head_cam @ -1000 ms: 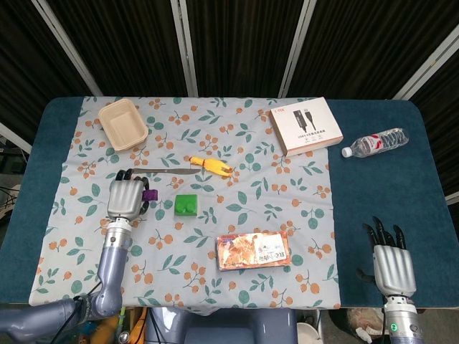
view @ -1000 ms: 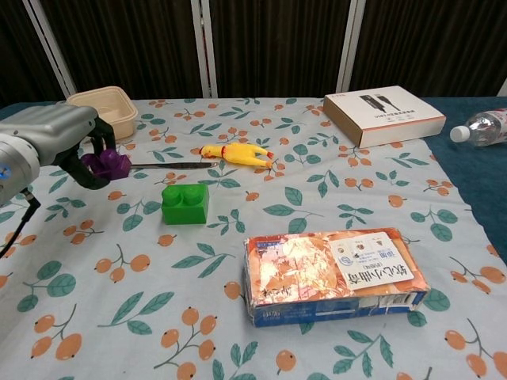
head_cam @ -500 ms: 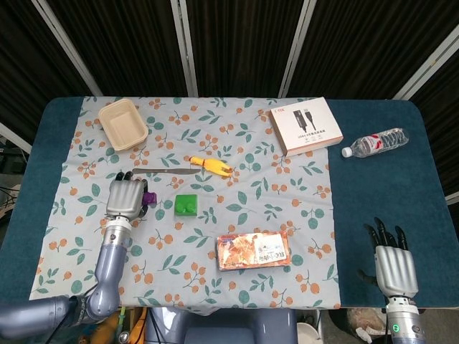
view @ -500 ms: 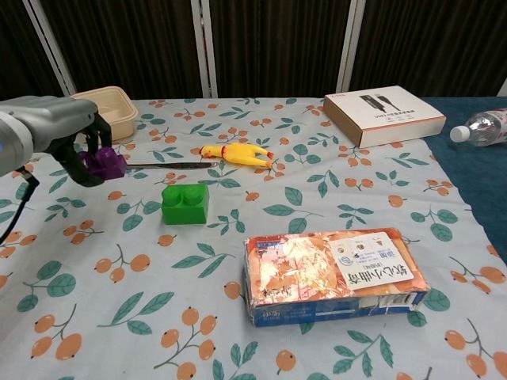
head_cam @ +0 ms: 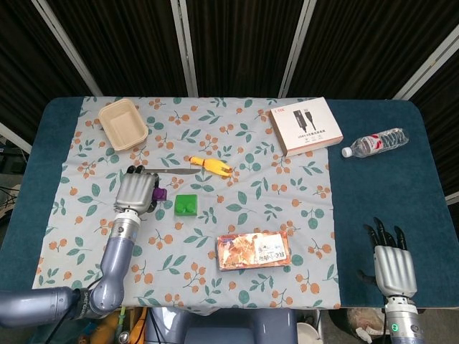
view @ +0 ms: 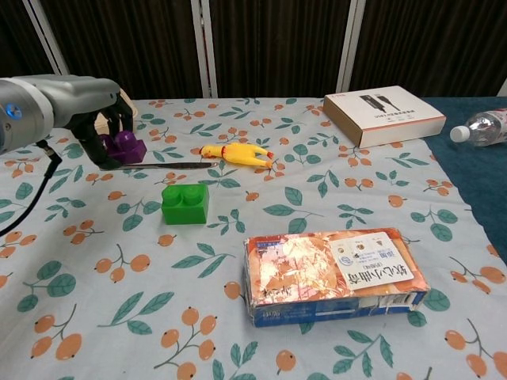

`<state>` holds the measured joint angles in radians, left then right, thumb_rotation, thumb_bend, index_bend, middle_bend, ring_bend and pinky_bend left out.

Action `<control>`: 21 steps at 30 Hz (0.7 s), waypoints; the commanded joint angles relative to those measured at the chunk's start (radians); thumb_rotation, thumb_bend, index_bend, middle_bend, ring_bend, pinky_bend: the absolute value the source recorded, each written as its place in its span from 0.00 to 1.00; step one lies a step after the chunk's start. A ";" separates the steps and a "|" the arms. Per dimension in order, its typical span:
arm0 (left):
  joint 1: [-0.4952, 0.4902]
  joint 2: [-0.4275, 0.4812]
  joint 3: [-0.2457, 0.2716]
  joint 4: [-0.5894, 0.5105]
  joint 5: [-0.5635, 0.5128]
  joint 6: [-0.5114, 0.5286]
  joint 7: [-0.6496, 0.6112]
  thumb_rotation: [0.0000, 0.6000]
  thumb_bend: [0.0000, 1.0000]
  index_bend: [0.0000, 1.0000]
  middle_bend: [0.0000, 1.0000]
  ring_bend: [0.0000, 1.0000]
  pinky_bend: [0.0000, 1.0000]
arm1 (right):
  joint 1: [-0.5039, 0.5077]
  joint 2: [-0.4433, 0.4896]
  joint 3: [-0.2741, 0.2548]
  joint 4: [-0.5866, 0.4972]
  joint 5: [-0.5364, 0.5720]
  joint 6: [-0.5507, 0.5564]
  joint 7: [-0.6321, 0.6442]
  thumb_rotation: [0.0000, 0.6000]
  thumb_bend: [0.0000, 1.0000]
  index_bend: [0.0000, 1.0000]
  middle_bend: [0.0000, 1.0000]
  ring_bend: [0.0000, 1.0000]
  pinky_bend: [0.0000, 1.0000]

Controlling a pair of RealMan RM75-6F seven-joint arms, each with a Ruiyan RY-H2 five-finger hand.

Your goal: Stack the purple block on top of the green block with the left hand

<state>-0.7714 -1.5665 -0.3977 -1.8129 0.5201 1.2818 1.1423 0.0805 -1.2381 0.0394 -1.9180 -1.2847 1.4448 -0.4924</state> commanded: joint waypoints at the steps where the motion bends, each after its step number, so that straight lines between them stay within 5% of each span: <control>1: -0.034 -0.009 0.012 -0.007 0.000 0.019 0.020 1.00 0.35 0.48 0.44 0.17 0.17 | 0.000 0.002 0.000 -0.004 -0.003 0.001 0.002 1.00 0.15 0.16 0.08 0.22 0.00; 21: -0.154 -0.117 0.087 0.069 -0.025 0.108 0.058 1.00 0.35 0.47 0.44 0.17 0.17 | -0.004 0.013 -0.003 -0.004 -0.005 0.001 0.021 1.00 0.15 0.16 0.08 0.22 0.00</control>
<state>-0.9227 -1.6781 -0.3158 -1.7490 0.4916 1.3859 1.2033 0.0767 -1.2252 0.0363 -1.9219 -1.2894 1.4460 -0.4709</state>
